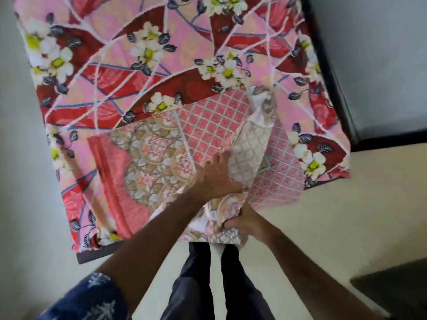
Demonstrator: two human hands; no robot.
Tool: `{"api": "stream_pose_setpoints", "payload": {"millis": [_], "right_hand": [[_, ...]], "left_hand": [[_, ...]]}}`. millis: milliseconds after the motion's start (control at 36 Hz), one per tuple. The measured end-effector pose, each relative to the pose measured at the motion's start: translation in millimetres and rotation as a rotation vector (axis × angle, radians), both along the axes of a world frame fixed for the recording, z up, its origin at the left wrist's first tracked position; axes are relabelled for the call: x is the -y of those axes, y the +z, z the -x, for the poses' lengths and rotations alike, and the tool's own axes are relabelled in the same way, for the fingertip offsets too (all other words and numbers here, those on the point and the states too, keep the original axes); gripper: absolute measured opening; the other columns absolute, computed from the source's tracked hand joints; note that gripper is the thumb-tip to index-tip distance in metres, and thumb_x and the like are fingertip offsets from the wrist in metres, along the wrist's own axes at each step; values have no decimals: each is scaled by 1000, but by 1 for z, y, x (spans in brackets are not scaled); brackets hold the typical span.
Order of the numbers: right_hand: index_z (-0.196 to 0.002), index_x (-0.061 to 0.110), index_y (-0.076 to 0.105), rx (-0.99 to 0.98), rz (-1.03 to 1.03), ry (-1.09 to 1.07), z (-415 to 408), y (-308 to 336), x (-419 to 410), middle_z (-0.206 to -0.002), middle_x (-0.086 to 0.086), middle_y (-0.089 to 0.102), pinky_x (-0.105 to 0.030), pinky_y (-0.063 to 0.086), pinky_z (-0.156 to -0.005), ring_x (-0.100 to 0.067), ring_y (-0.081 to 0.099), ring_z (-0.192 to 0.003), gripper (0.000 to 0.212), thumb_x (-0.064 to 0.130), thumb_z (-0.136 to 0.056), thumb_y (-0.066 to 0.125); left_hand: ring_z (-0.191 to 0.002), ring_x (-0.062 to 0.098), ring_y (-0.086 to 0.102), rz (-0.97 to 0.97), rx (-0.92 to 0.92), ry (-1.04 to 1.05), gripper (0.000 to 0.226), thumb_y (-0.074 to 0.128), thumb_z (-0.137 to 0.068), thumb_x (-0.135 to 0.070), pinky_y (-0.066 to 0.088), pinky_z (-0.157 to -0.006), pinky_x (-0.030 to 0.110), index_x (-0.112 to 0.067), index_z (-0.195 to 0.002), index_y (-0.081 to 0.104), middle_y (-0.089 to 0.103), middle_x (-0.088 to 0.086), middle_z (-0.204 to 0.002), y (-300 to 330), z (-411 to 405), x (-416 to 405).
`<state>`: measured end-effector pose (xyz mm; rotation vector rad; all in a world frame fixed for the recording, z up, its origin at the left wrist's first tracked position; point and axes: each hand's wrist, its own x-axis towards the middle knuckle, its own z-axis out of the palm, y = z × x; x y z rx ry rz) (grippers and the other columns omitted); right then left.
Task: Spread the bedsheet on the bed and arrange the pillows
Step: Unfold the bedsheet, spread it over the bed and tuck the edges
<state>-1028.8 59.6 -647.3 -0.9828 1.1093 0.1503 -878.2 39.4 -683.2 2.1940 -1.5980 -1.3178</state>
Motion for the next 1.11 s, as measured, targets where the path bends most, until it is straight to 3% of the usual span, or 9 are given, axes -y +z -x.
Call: {"api": "stream_pose_setpoints", "payload": {"millis": [56, 194, 306, 389, 472, 611, 722, 861, 1111], "right_hand": [[-112, 14, 55, -33, 8, 86, 14, -5, 2, -100, 12, 60, -2, 44, -79, 2, 61, -94, 55, -14, -72, 78], [-129, 11, 59, -35, -41, 55, 50, -22, 8, -118, -1, 70, -33, 53, -95, -17, 65, -113, 80, 14, -51, 76], [-87, 18, 67, -12, -75, -171, 67, -21, 19, -66, 4, 67, -25, 50, -57, -10, 64, -61, 43, 2, -50, 54], [-93, -4, 61, 10, -52, -320, 80, -16, 31, -58, -12, 49, -18, 34, -43, -16, 45, -40, 45, -5, -53, 40], [-111, -9, 60, 26, -3, -263, 97, -20, 39, -86, -27, 61, -33, 41, -66, -28, 55, -74, 55, -3, -59, 44], [-115, 8, 63, 129, -103, -109, 117, -13, 58, -86, 3, 74, -17, 50, -61, -6, 69, -74, 48, 3, -69, 53], [-111, 10, 61, -42, -104, 89, 120, -26, 74, -106, -9, 65, -37, 45, -83, -29, 59, -97, 33, 31, -86, 54], [-86, 14, 54, -223, 384, -9, 99, -35, 115, -69, -7, 45, -33, 36, -60, -16, 42, -56, 24, 38, -86, 51], [-154, 14, 18, -468, 860, 23, 15, -51, 226, -132, -12, 57, -38, 47, -77, -34, 63, -109, 86, 48, -90, 66]], "left_hand": [[-130, 38, 48, -10, 113, -32, 96, 72, -80, -52, 40, -104, 55, -22, -155, 18, 38, 10, -149, -4, 14, 5], [-98, 37, 68, 96, 89, 20, 57, 52, -93, -22, 55, -81, 45, -19, -147, 33, 67, 13, -115, -25, 36, 9], [-91, 34, 67, 54, -89, 170, 56, 55, -86, -24, 47, -71, 34, -21, -141, 44, 68, 12, -101, -27, 40, 7], [-90, 33, 67, 68, -143, 206, 54, 54, -85, -28, 52, -73, 39, -18, -137, 49, 68, 11, -103, -23, 41, 10], [-89, 23, 66, 124, -112, 191, 33, 55, -100, -24, 53, -71, 34, -16, -132, 52, 63, 7, -110, -16, 35, 22], [-101, 19, 55, 261, 61, 41, 43, 61, -95, -10, 52, -77, 32, -5, -136, 49, 52, 16, -127, -5, 7, 47], [-105, 29, 60, 312, 219, -17, 49, 65, -91, -13, 55, -81, 41, -5, -137, 49, 52, 18, -130, 0, -15, 75], [-115, 33, 56, 271, 365, -106, 55, 66, -90, -18, 52, -86, 48, -10, -140, 45, 49, 17, -136, 2, -26, 110], [-140, 36, 38, 212, 579, -207, 80, 73, -86, -29, 40, -110, 57, -15, -150, 28, 32, 15, -154, -22, -32, 134]]}}
